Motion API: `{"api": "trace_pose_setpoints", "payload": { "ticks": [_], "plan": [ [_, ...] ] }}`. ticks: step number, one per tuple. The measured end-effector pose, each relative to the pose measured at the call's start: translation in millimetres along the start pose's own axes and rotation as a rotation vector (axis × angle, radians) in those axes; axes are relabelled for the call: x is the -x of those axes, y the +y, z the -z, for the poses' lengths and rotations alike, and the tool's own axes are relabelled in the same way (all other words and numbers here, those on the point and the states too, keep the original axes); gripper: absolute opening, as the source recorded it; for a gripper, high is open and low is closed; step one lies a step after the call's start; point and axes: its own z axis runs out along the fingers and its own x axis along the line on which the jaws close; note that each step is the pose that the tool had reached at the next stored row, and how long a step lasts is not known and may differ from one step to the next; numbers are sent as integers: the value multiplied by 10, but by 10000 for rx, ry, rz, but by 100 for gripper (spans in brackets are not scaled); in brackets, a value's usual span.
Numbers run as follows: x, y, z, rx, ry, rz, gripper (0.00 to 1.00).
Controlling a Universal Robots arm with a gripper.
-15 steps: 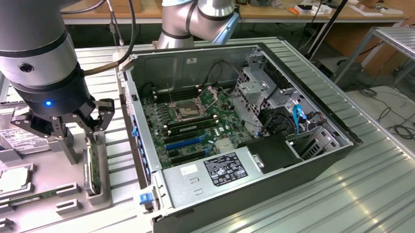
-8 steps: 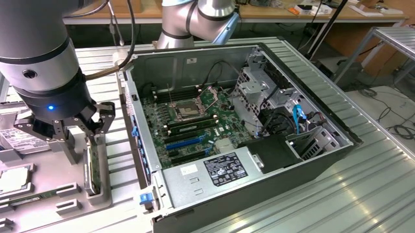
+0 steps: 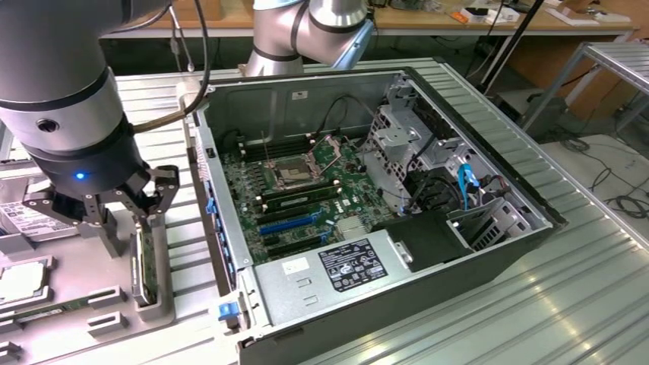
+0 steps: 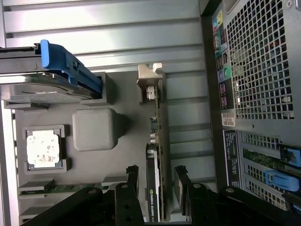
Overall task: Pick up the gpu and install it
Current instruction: 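Pick up the gpu and move the gpu toward the slot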
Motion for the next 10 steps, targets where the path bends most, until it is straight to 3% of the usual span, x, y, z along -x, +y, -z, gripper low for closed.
{"api": "trace_pose_setpoints", "payload": {
  "ticks": [10],
  "plan": [
    [-18, -40, -98, -8, 1, 0, 44]
  ]
}}
